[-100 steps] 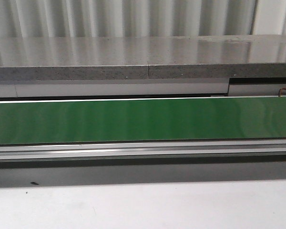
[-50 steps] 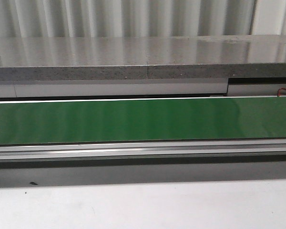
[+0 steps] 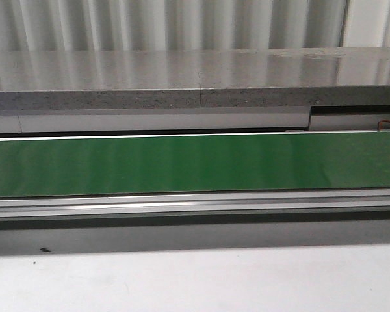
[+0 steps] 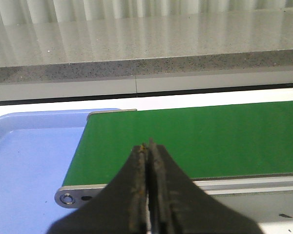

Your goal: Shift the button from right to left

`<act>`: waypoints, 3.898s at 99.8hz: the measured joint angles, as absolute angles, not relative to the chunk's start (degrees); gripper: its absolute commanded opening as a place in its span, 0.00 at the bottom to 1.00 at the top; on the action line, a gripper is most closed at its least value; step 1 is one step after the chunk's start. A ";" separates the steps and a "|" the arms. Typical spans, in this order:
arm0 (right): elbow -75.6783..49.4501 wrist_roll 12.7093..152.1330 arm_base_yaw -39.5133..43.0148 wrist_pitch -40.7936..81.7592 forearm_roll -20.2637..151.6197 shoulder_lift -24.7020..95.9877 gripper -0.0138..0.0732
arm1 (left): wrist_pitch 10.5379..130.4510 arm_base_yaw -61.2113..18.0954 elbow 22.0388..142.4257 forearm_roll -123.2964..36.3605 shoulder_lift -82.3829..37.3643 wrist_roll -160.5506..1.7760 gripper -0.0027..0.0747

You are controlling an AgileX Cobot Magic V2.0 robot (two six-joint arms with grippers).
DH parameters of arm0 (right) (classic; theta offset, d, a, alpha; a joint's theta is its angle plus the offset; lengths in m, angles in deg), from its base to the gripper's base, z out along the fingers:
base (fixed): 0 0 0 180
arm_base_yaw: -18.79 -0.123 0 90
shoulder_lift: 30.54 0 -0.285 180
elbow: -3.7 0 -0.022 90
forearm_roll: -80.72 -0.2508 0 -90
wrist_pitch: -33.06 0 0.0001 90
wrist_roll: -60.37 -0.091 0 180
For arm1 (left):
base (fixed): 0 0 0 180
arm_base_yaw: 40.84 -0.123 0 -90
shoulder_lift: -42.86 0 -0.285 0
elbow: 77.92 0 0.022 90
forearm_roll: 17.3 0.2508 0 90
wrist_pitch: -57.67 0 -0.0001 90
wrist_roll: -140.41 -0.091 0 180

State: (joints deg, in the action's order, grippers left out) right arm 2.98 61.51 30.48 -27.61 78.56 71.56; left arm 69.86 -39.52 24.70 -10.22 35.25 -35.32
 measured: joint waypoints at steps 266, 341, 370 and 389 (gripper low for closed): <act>-56.01 65.05 4.49 12.74 74.83 -9.59 0.08 | 69.74 -39.52 24.70 -10.22 35.25 -35.32 0.01; -56.70 65.05 4.49 12.20 74.74 -11.57 0.08 | 82.63 -39.52 40.34 -11.40 26.91 -35.32 0.01; -56.70 65.05 4.49 12.20 74.74 -11.57 0.08 | 92.59 -39.52 48.63 -11.90 11.94 -35.32 0.11; -56.70 65.05 4.49 12.20 74.74 -11.57 0.08 | 96.18 -39.52 52.82 -13.40 3.79 -36.66 0.62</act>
